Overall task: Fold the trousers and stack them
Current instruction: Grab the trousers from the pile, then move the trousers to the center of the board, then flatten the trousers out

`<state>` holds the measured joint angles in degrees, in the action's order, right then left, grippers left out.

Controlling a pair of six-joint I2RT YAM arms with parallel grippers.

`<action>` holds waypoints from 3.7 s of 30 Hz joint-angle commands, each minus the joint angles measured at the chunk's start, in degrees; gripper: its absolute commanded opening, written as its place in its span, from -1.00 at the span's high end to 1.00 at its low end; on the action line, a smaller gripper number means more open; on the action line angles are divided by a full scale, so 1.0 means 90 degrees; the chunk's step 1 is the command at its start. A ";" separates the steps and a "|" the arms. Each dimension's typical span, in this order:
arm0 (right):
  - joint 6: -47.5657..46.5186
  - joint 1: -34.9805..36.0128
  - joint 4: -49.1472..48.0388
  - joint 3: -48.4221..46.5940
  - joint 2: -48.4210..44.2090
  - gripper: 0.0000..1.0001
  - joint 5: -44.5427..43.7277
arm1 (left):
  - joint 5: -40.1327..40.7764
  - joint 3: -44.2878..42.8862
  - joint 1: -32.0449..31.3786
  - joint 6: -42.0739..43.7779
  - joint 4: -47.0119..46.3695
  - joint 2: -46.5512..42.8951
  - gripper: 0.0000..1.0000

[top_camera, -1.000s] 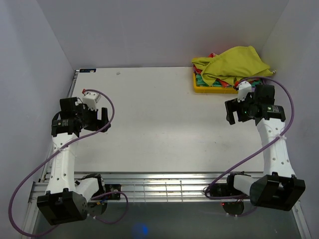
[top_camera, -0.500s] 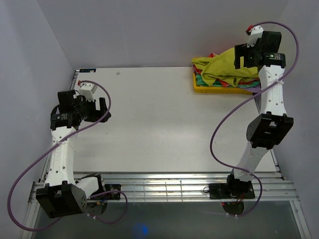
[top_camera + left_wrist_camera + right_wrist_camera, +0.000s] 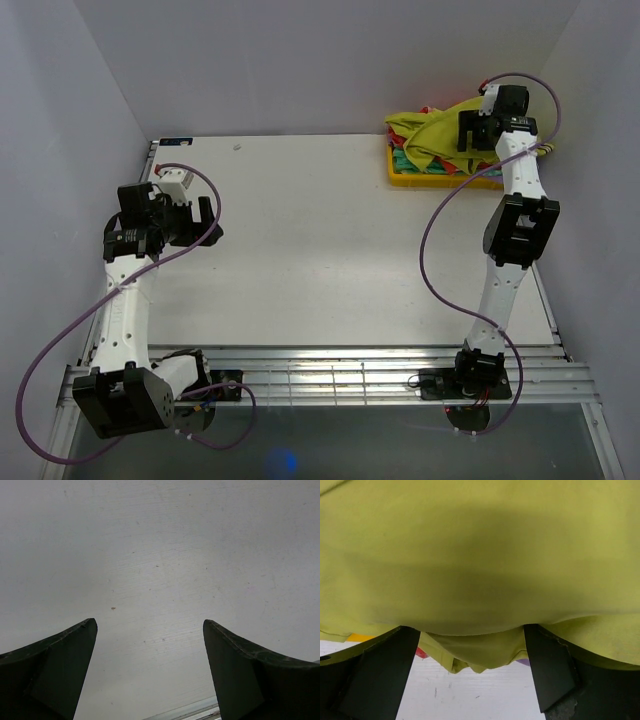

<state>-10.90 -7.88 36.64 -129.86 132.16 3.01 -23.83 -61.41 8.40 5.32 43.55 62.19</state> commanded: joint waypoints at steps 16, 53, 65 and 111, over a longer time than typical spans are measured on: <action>0.0447 -0.0033 -0.2323 0.0385 -0.1684 0.85 0.1442 | 0.0021 -0.0560 -0.0006 -0.0298 0.0044 0.0423 -0.96; 0.1915 0.3668 -0.3397 0.6311 -0.6012 0.83 0.1630 | -0.0573 -0.1380 -0.0016 -0.0202 0.0376 0.0531 -0.96; 0.0303 0.2645 -0.1133 0.6050 -0.5592 -0.89 0.2077 | -0.2613 -0.1702 -0.0103 0.2375 0.2016 0.1322 -0.96; 0.0683 0.0709 -0.1025 0.7496 -0.5182 -0.74 0.3367 | 0.1723 -0.2215 -0.8914 0.1969 -0.0084 0.2739 1.00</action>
<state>-3.51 -1.34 27.09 -62.02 88.42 32.14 -2.61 -72.01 -74.83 27.64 43.09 96.71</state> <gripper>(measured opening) 0.871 0.023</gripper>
